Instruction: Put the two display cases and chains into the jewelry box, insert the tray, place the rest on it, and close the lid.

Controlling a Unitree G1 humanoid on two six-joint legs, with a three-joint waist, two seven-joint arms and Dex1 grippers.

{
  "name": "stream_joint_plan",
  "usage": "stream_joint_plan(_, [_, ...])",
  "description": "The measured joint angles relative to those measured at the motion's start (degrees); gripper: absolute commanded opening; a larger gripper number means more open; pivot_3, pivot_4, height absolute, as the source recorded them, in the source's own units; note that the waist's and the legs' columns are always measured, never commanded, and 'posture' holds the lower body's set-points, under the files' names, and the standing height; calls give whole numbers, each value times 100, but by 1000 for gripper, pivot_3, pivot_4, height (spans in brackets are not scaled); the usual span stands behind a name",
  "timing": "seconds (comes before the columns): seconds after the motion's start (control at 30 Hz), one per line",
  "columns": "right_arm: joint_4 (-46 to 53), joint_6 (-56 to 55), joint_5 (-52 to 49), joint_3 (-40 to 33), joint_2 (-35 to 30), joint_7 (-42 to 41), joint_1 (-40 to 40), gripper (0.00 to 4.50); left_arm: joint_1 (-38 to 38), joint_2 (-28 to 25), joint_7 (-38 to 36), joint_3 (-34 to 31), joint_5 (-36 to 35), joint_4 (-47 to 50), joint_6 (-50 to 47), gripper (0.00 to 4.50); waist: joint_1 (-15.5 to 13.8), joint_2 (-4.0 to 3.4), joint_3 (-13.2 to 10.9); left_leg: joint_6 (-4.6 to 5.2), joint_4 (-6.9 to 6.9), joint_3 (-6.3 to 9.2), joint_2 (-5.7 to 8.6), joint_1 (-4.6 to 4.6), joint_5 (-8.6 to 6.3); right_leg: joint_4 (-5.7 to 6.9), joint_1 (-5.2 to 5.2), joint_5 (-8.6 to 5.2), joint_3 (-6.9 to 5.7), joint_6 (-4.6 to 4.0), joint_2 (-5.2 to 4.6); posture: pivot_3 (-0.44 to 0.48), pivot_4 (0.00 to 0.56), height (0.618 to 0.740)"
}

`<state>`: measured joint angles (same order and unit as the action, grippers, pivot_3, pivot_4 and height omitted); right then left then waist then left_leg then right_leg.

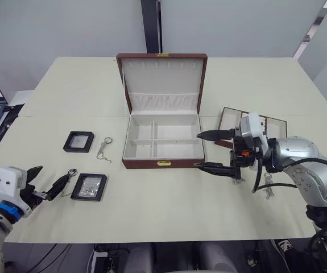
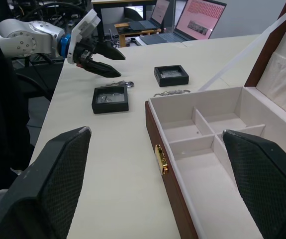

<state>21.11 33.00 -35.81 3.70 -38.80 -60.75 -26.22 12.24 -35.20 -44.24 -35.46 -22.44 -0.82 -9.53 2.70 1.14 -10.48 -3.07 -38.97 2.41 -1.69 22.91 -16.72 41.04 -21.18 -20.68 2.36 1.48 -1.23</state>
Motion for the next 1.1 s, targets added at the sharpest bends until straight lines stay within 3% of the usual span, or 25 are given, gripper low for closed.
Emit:
stream_joint_plan(0.2, [-180,16,61,76,-3,-163,-227,4469,138,414,236,33,-14,13,232,4500,-1,5,3,0,0,3,0,-2,0,1,3,0,-3,-1,2,0,150,740])
stream_joint_plan(0.97, [-342,41,81,106,-59,-340,-339,4469,51,358,296,481,61,-445,343,4500,-39,11,11,0,1,4,1,-6,0,-1,6,0,-4,0,1,0,150,740])
stream_joint_plan(1.1, [-342,41,82,106,-60,-341,-338,4500,0,358,293,534,4,-436,236,3320,-40,10,11,0,1,4,0,-7,0,0,8,0,-4,0,2,0,150,740])
